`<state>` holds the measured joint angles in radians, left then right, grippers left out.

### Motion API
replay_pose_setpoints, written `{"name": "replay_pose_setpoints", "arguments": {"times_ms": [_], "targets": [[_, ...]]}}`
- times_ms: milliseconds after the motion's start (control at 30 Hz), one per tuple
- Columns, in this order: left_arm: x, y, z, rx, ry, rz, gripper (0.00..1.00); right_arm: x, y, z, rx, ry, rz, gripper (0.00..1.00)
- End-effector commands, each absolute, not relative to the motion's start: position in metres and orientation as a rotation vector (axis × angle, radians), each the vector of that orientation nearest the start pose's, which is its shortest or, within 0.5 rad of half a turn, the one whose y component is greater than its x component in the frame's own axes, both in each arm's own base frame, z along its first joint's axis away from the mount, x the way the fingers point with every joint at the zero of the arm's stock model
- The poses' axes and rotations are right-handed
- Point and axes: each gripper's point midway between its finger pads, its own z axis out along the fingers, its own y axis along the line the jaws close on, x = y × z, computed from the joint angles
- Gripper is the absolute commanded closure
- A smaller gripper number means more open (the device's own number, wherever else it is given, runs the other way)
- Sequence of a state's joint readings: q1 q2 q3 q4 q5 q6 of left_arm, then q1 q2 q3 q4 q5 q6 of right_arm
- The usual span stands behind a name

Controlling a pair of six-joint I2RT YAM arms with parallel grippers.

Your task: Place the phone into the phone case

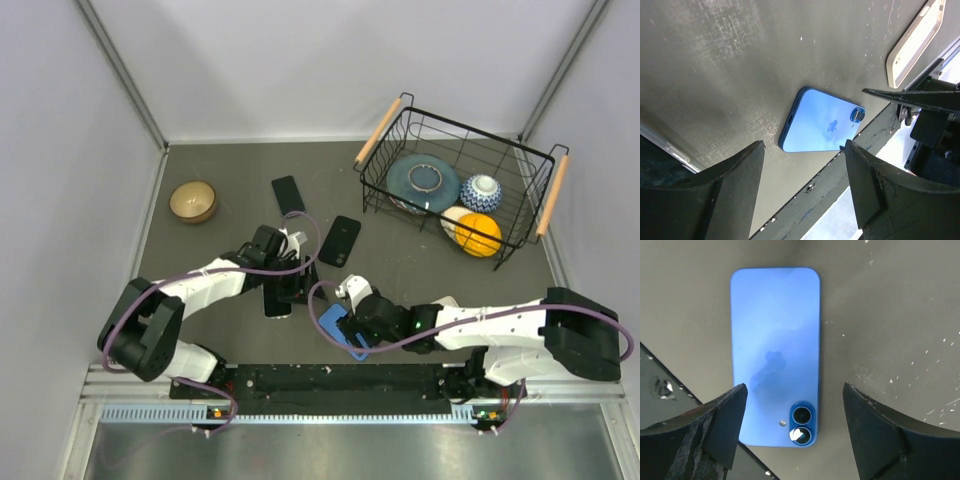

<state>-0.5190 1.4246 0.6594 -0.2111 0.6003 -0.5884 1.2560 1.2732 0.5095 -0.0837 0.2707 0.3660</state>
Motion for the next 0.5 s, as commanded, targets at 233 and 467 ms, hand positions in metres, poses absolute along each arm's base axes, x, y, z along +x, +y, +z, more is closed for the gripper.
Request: {"name": "replay_pose_setpoints", "arguments": {"times_ms": [233,467], "targets": [[0.211,-0.241,0.086,0.163,2.609,-1.056,0.29,0.109,0.296,0.053,-1.038,2.287,0.501,0.16],[0.215,-0.236,0.095,0.148,2.593,-1.019,0.28,0.104,0.291,0.034,-1.072,2.392,0.408,0.11]]}}
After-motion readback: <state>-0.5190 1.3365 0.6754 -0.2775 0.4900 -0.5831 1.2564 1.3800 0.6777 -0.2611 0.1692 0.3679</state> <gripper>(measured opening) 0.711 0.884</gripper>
